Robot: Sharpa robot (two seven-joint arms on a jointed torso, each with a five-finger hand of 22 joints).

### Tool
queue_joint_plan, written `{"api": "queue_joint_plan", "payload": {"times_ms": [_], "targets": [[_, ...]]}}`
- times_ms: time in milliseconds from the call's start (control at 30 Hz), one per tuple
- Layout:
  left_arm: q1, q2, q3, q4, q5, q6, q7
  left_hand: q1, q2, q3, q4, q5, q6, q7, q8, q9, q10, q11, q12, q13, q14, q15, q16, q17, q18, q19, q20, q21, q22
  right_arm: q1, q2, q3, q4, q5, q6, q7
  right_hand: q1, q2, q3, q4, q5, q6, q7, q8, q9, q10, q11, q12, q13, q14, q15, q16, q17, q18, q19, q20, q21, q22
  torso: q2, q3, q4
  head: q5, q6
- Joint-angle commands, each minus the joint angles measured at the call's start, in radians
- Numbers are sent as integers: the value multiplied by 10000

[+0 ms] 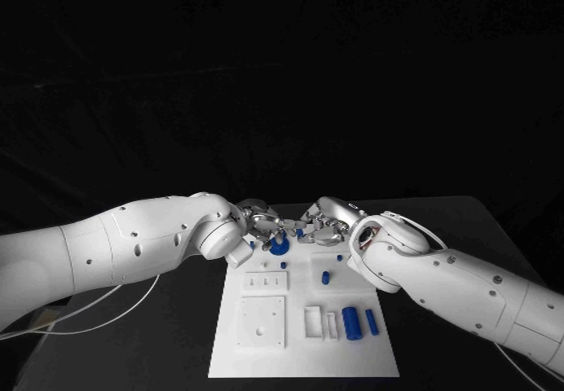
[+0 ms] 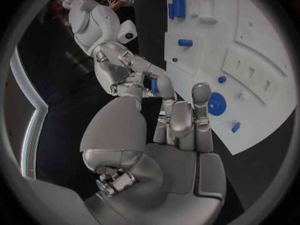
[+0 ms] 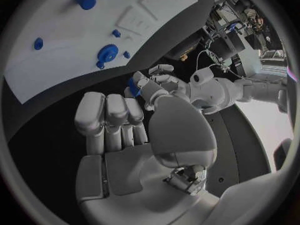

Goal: Assemble the parts on the task board

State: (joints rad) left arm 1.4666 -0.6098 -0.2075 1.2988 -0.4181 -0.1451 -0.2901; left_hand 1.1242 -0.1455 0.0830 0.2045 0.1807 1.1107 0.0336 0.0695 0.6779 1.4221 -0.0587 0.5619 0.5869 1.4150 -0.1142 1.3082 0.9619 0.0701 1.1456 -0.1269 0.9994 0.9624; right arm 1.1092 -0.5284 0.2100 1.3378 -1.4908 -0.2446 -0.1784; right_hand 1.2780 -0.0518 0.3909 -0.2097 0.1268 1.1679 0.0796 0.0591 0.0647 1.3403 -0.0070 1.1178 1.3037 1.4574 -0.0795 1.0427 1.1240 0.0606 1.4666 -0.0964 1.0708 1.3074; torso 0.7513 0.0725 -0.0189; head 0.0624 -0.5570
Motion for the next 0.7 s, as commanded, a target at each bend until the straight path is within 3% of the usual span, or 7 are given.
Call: {"api": "queue_joint_plan", "payload": {"times_ms": [33, 300, 500, 700], "targets": [[-5, 54, -5, -4, -149, 228, -183, -3, 4, -6, 32, -47, -25, 6, -18, -28, 1, 17, -49, -13, -42, 49, -17, -4, 91, 69, 2, -80, 49, -1, 25, -2, 39, -134, 154, -63, -63, -26, 28, 33, 56, 93, 13, 34, 16, -6, -56, 42, 1, -11, -52, -12, 2, 48, 209, -59, 36, 1403, 9, 1, 6, -11, -12], [-28, 105, -27, -16, -177, 354, -200, 8, 59, 0, -9, -70, 4, -2, -14, -47, 33, 9, -21, 0, -6, 42, 43, 81, 85, 125, -3, -75, 150, -1, 66, -2, 40, -106, 185, -70, -63, -26, 28, 33, 56, 93, 13, 34, 16, -6, -56, 42, 1, -11, -52, -12, 2, 48, 209, -59, 36, 1403, 5, -2, -1, -4, -33], [-39, 106, -31, -5, -119, 403, -158, 12, 275, -15, -255, -58, 25, 0, -18, -79, 42, 4, -4, -4, 7, 34, 83, 133, 72, 206, -13, -259, 428, -1, 109, -3, 43, -61, 276, -52, -61, -30, 9, 43, 105, 103, 6, 34, 17, -8, -62, 43, 1, -12, -52, -20, -5, 47, 211, -58, 40, 1405, 11, -5, -6, -27, -28], [-42, 102, -31, 28, -60, 425, -119, 61, 923, -289, -932, 14, 37, -11, -15, -59, 48, -10, -3, -11, 18, 22, 78, 136, 55, 294, -20, -487, 715, -2, 155, -4, 37, -41, 338, -59, -66, -28, -3, 44, 123, 111, 6, 36, 18, -10, -62, 39, -2, -14, -53, -32, -13, 47, 209, -59, 34, 1404, 7, -11, -2, -41, -23]]}}
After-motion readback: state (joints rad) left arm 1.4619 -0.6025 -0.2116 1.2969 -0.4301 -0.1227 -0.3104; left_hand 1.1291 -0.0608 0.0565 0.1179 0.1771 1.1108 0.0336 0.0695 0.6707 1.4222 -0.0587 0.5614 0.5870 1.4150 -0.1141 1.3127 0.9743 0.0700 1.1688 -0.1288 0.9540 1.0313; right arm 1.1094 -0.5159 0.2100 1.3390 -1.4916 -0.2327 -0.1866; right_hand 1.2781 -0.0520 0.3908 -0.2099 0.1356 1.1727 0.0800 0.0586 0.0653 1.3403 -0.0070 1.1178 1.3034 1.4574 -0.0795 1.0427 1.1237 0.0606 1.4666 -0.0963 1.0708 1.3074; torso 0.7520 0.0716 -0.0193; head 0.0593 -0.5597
